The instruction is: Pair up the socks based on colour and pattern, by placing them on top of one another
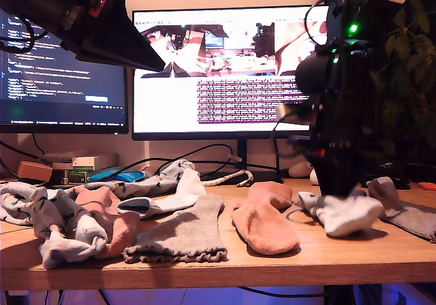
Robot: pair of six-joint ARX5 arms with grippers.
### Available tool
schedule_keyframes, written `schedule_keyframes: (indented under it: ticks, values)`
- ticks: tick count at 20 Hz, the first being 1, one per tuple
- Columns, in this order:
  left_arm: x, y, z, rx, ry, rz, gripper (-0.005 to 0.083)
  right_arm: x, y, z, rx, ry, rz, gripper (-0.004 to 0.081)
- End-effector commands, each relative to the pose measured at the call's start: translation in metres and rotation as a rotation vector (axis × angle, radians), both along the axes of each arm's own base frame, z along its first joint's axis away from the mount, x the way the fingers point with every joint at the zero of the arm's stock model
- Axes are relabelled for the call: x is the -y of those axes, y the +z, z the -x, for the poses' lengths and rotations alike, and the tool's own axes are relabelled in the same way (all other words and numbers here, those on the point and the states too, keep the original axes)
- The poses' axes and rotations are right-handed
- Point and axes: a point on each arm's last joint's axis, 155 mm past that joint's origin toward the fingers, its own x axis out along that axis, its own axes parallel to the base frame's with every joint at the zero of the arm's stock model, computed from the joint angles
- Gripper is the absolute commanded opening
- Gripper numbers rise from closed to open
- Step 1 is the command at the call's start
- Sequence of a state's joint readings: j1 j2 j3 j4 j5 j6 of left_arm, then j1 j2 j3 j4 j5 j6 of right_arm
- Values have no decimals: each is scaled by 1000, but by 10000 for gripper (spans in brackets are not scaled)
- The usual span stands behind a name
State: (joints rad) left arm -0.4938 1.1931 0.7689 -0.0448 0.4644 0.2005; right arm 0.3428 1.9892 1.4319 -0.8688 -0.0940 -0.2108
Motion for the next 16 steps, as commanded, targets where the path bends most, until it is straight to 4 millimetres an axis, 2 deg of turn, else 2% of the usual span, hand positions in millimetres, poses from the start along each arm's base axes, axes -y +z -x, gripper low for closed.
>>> schedule_keyframes:
  ticks: [1, 8, 12, 14, 16]
  values:
    - [-1, 1, 0, 3, 1, 0, -24, 1, -18, 25, -83, 21, 20, -13]
    - [-10, -7, -3, -28, 28, -18, -24, -15, -19, 46, -131, 79, 31, -13]
    - [-16, -8, -8, -31, 47, -19, -24, -15, -18, 54, -157, 96, 44, -13]
    - [-17, -9, -8, -35, 49, -20, -24, -12, -16, 46, -115, 95, 61, -13]
    - [-16, -14, -9, -47, 49, -26, -24, -12, -5, 40, -78, 85, 51, -13]
